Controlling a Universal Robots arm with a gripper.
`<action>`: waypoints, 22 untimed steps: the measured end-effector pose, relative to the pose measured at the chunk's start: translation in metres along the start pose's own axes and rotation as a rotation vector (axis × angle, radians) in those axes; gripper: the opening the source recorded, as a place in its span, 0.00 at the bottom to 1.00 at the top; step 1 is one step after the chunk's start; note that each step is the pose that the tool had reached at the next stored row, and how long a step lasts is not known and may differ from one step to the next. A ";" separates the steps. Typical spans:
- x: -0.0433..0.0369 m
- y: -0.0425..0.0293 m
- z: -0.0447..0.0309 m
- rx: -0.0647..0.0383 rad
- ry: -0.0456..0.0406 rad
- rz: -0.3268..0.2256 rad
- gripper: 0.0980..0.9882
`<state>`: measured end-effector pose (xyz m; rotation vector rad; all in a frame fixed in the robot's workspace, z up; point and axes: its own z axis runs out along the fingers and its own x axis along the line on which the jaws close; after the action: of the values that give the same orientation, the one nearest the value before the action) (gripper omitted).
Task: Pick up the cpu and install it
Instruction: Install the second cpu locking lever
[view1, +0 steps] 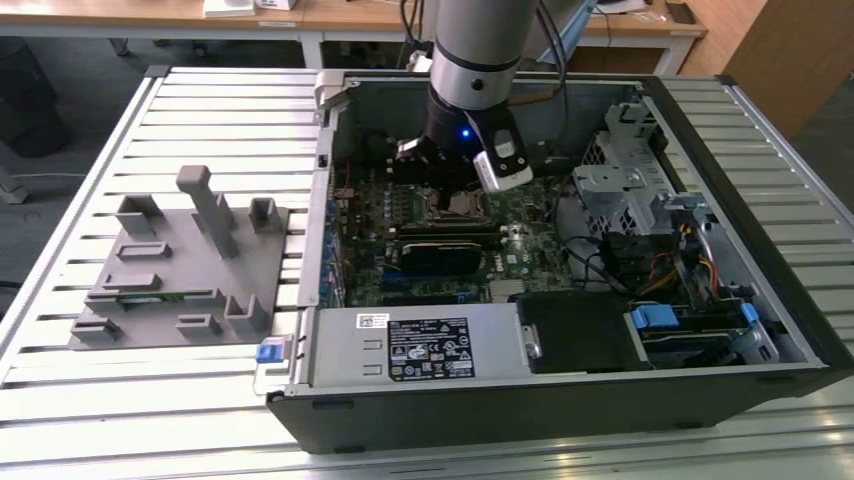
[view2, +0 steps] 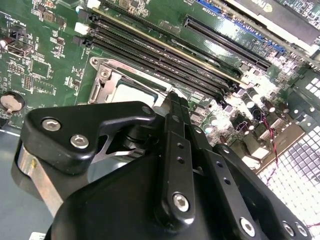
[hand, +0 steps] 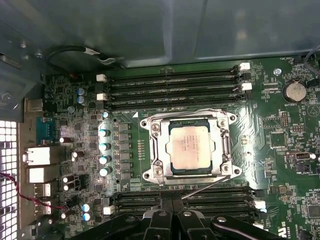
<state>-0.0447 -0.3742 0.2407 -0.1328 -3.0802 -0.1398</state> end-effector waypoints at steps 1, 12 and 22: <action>0.0001 -0.0003 0.0004 0.000 0.0000 0.000 0.01; 0.0031 -0.0016 0.0088 0.000 -0.0003 0.003 0.01; 0.0045 -0.0076 0.0158 -0.023 0.0018 0.002 0.01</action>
<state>-0.0507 -0.3799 0.2246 -0.1362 -3.0774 -0.1755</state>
